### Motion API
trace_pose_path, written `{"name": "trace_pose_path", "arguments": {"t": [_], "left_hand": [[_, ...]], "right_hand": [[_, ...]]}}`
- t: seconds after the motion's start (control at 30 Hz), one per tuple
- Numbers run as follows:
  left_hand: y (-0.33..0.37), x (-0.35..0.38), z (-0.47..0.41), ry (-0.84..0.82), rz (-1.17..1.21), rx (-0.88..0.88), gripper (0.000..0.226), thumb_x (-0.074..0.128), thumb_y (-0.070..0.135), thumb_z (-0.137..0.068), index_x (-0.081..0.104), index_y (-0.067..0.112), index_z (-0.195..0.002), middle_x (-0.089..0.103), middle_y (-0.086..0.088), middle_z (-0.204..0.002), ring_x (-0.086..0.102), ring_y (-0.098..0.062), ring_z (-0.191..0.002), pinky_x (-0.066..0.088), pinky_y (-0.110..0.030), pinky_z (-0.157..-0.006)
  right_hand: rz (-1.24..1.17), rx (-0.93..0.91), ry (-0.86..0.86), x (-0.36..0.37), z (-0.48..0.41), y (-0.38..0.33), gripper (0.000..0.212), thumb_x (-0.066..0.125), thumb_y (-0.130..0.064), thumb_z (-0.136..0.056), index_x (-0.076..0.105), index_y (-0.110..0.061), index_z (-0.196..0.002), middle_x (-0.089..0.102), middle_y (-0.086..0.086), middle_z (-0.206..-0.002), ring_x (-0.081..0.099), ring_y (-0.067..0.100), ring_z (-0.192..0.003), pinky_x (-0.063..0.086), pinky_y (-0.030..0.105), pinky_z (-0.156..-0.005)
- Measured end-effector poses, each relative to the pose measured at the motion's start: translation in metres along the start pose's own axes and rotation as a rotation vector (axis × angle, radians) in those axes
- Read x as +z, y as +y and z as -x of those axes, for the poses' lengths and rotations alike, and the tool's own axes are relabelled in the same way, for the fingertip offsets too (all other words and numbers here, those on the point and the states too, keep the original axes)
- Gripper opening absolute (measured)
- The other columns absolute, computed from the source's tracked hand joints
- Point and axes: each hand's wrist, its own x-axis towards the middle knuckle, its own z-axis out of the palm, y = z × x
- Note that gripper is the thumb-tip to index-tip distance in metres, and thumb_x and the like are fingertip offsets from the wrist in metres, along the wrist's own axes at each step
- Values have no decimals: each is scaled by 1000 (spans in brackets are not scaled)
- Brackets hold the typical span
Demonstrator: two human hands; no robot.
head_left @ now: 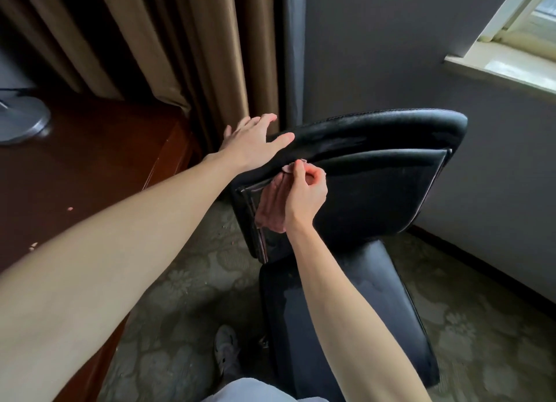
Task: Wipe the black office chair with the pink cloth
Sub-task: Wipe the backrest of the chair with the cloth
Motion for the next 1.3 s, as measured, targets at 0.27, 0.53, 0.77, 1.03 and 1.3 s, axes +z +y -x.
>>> {"name": "trace_pose_path", "arguments": {"t": [0.27, 0.53, 0.77, 1.03, 1.3], "left_hand": [[-18, 5, 10, -19, 108, -42, 70, 42, 65, -95, 26, 29, -153, 31, -5, -159, 28, -28, -146, 25, -51, -117], [-27, 10, 3, 0, 151, -35, 73, 46, 70, -90, 30, 32, -150, 40, -5, -154, 35, -27, -142, 29, -49, -115], [-30, 15, -4, -21, 160, -63, 79, 43, 79, -85, 31, 34, -149, 41, -6, -154, 39, -30, -140, 31, -52, -113], [-33, 13, -5, -25, 187, -69, 78, 45, 78, -84, 34, 35, -147, 43, -7, -150, 39, -28, -139, 30, -54, -114], [-30, 15, -1, -16, 187, -37, 75, 48, 72, -88, 34, 30, -149, 43, -7, -152, 37, -27, -141, 28, -49, -116]], "right_hand": [[33, -87, 62, 15, 7, 13, 9, 61, -9, -93, 66, -13, -86, 62, -7, -97, 63, -3, -86, 46, 12, -78], [350, -235, -74, 8, 10, 13, 12, 61, -9, -92, 68, -16, -84, 65, -11, -89, 58, -6, -82, 38, 2, -77], [351, -186, 97, -14, -23, -3, 10, 61, -24, -95, 68, -20, -101, 61, -19, -94, 57, -2, -90, 42, 14, -88], [347, -213, -89, 35, 42, 37, 11, 64, -16, -93, 72, -9, -95, 63, -15, -93, 56, -14, -90, 45, 14, -91], [365, -227, 127, -6, -16, 6, 7, 65, -17, -91, 71, -15, -92, 69, -9, -93, 63, 6, -91, 47, 15, -85]]}}
